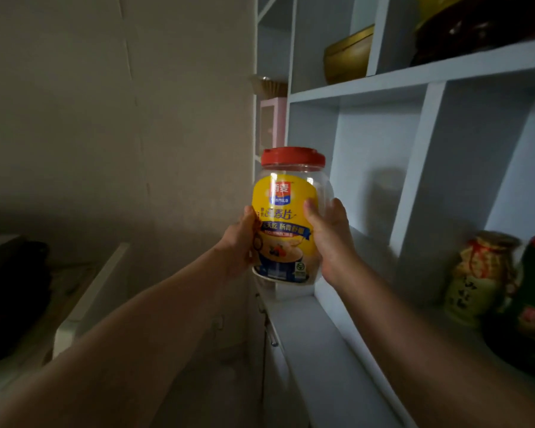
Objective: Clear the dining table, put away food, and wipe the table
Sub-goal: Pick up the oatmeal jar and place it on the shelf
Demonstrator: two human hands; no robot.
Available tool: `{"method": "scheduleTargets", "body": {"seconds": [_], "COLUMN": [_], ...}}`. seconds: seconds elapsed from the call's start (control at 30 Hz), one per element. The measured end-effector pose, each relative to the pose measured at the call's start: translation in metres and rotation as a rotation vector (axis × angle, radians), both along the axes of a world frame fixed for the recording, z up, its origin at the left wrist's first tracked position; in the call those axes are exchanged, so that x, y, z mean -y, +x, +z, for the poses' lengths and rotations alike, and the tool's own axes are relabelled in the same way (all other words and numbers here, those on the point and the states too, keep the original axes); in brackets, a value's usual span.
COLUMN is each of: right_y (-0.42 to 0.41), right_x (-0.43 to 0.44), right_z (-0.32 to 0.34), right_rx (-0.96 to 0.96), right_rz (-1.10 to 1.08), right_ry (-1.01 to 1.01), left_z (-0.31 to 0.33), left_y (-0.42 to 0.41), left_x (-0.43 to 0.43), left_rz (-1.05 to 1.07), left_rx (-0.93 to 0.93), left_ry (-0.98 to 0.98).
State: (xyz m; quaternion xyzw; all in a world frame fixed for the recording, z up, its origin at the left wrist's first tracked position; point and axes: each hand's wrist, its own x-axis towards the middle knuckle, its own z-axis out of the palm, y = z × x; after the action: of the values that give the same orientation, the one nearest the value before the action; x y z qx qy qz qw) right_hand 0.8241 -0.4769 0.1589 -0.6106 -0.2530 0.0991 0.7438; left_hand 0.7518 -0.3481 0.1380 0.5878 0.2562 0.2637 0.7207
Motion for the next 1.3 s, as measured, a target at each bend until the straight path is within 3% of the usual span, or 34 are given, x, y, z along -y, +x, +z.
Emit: {"method": "scheduleTargets", "body": {"seconds": [0.23, 0.53, 0.7, 0.97, 1.13, 1.3], "right_y": [0.056, 0.128, 0.149, 0.162, 0.163, 0.158], "right_x": [-0.033, -0.064, -0.075, -0.107, -0.108, -0.115], "right_z": [0.014, 0.002, -0.004, -0.005, -0.006, -0.003], "right_rx": [0.016, 0.029, 0.14, 0.207, 0.238, 0.185], "right_rz": [-0.211, -0.399, -0.596, -0.709, -0.701, -0.755], "right_ry": [0.04, -0.085, -0.193, -0.294, -0.341, -0.375], "left_z": [0.019, 0.023, 0.008, 0.0, 0.004, -0.006], "left_y": [0.089, 0.193, 0.235, 0.27, 0.263, 0.247], "left_x": [-0.035, -0.076, -0.078, -0.1, -0.095, -0.102], "left_rz": [-0.192, -0.319, -0.354, -0.169, 0.017, 0.059], "left_rx": [0.095, 0.126, 0.15, 0.121, 0.094, -0.041], "left_ry": [0.013, -0.023, -0.06, 0.023, 0.214, 0.265]}}
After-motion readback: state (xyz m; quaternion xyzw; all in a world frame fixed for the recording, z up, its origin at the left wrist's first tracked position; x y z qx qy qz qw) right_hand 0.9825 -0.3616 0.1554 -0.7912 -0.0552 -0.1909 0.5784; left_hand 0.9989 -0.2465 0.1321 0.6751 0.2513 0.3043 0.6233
